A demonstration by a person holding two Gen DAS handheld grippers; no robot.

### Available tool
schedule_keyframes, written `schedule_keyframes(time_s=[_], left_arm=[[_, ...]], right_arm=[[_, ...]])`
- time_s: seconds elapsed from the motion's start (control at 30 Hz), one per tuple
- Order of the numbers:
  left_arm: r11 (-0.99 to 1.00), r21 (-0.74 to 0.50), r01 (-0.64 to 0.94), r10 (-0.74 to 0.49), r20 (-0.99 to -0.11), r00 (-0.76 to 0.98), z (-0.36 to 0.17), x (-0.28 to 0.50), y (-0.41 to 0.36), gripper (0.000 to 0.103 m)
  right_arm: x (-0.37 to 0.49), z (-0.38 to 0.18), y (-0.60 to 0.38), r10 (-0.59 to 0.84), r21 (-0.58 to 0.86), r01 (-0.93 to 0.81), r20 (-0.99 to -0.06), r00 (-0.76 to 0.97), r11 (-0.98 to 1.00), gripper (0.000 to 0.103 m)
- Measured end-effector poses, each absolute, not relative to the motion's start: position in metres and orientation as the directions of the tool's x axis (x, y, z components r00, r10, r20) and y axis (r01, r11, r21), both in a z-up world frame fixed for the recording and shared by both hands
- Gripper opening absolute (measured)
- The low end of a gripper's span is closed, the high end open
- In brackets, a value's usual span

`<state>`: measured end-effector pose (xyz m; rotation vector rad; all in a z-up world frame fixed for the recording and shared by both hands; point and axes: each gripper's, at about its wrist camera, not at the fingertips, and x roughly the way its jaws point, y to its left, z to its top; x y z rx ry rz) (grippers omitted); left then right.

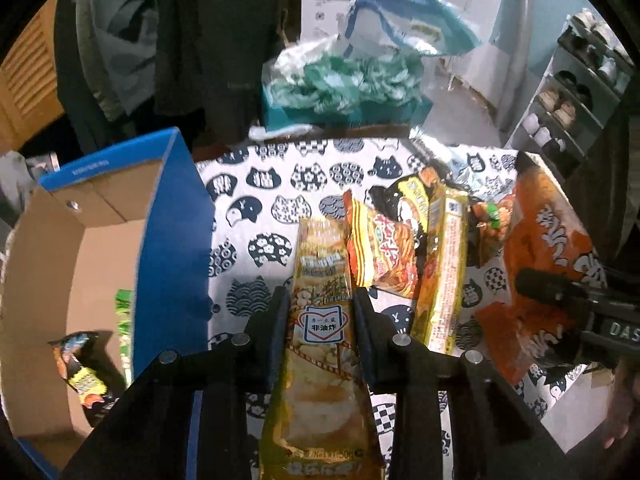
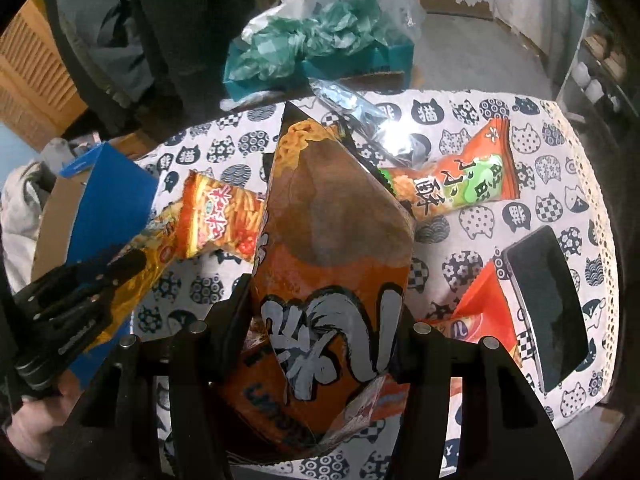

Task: Organize snacks
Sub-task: 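Lift and carry the yellow bar and orange bag over the box with both grippers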

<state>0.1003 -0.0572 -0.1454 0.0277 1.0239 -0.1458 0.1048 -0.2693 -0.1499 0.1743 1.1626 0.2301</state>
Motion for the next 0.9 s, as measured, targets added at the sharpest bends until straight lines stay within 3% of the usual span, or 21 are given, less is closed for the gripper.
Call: schedule_keyframes(time_s=[0.9], left_arm=[[0.991, -0.081, 0.104, -0.131, -0.710, 0.692, -0.060, 0.052, -0.012, 0.032]], right_arm=[[0.092, -0.107, -0.221, 0.333, 0.272, -0.197, -0.838, 0.433, 0.942, 0.055]])
